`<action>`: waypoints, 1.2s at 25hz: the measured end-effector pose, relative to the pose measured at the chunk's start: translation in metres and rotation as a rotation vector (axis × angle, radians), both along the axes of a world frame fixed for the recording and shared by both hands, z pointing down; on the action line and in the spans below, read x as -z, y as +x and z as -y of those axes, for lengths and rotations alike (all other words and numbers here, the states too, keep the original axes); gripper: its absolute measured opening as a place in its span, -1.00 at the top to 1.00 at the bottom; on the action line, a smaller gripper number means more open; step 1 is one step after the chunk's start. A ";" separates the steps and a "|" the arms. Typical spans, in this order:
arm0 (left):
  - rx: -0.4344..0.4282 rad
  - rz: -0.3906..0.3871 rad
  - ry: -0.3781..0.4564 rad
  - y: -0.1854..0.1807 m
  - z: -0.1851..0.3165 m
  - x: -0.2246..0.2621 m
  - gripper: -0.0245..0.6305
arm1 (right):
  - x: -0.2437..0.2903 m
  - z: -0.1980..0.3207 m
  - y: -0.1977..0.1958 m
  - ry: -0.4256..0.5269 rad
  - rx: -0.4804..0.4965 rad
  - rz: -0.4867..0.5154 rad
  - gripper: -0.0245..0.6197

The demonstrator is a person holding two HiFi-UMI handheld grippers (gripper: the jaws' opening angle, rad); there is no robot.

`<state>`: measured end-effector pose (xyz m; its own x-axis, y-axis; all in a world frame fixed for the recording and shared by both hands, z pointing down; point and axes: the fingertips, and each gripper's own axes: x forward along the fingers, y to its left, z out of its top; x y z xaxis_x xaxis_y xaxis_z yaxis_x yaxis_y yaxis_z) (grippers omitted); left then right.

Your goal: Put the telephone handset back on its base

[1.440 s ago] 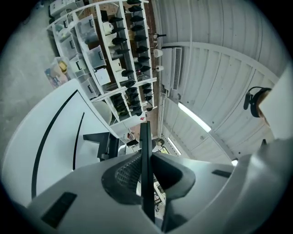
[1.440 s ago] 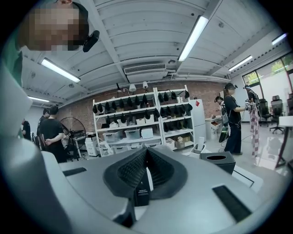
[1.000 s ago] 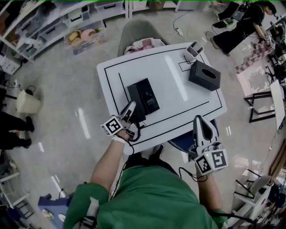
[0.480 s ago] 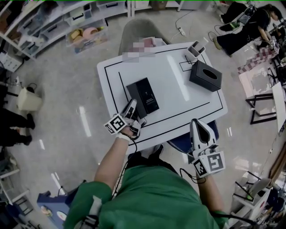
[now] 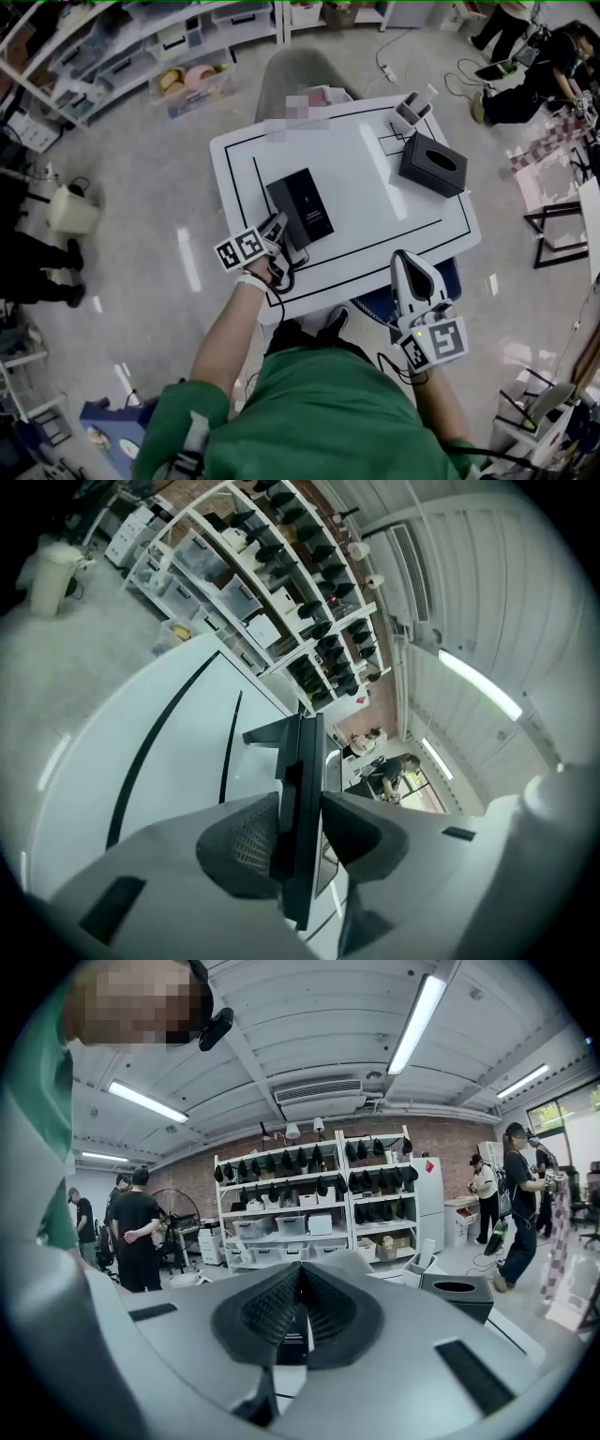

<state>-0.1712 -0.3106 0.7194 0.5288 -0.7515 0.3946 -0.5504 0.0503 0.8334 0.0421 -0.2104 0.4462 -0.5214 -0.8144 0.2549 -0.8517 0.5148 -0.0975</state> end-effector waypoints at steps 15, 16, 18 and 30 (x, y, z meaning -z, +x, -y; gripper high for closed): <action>-0.188 -0.102 0.162 0.005 0.004 0.006 0.68 | -0.003 -0.002 0.021 -0.023 -0.023 0.071 0.85; -0.196 -0.106 0.168 0.004 0.005 0.005 0.68 | -0.004 -0.003 0.021 -0.025 -0.023 0.069 0.85; -0.200 -0.124 0.167 0.002 0.007 0.002 0.68 | -0.005 -0.002 0.021 -0.027 -0.023 0.066 0.85; -0.102 0.074 0.103 -0.019 -0.004 0.026 0.36 | 0.017 0.007 0.010 0.036 0.002 0.080 0.85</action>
<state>-0.1900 -0.3062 0.6930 0.5766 -0.7342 0.3585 -0.6080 -0.0926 0.7885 0.0517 -0.2176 0.4293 -0.5403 -0.8214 0.1829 -0.8411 0.5207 -0.1463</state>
